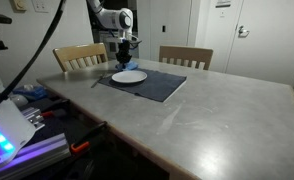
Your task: Pick up the towel and clean the plate
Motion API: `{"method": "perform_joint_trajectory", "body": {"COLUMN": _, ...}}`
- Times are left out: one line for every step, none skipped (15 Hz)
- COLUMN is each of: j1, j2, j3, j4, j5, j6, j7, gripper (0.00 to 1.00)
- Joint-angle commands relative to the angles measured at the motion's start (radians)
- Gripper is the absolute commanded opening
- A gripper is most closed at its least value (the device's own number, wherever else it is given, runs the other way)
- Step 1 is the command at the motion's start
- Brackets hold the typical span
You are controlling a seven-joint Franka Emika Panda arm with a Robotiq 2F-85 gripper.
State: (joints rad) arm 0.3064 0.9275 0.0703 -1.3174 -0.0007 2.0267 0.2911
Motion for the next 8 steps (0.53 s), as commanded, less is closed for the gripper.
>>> {"method": "perform_joint_trajectory", "body": {"j1": -0.024, "j2": -0.005, "j3": 0.031, "j4": 0.046, "j5": 0.035, "j6": -0.085, "j7": -0.046, "gripper": 0.01}}
{"method": "perform_joint_trajectory", "body": {"j1": -0.027, "j2": -0.014, "j3": 0.035, "j4": 0.053, "j5": 0.044, "j6": -0.095, "j7": -0.053, "gripper": 0.0}}
{"method": "perform_joint_trajectory", "body": {"j1": -0.029, "j2": -0.021, "j3": 0.037, "j4": 0.059, "j5": 0.049, "j6": -0.103, "j7": -0.058, "gripper": 0.0}}
{"method": "perform_joint_trajectory", "body": {"j1": -0.03, "j2": -0.028, "j3": 0.038, "j4": 0.067, "j5": 0.055, "j6": -0.111, "j7": -0.06, "gripper": 0.02}}
{"method": "perform_joint_trajectory", "body": {"j1": -0.032, "j2": -0.04, "j3": 0.039, "j4": 0.075, "j5": 0.058, "j6": -0.129, "j7": -0.061, "gripper": 0.02}}
{"method": "perform_joint_trajectory", "body": {"j1": -0.035, "j2": -0.05, "j3": 0.038, "j4": 0.078, "j5": 0.058, "j6": -0.139, "j7": -0.065, "gripper": 0.02}}
{"method": "perform_joint_trajectory", "body": {"j1": -0.04, "j2": -0.068, "j3": 0.039, "j4": 0.077, "j5": 0.059, "j6": -0.166, "j7": -0.072, "gripper": 0.02}}
{"method": "perform_joint_trajectory", "body": {"j1": -0.044, "j2": -0.092, "j3": 0.037, "j4": 0.071, "j5": 0.056, "j6": -0.201, "j7": -0.083, "gripper": 0.02}}
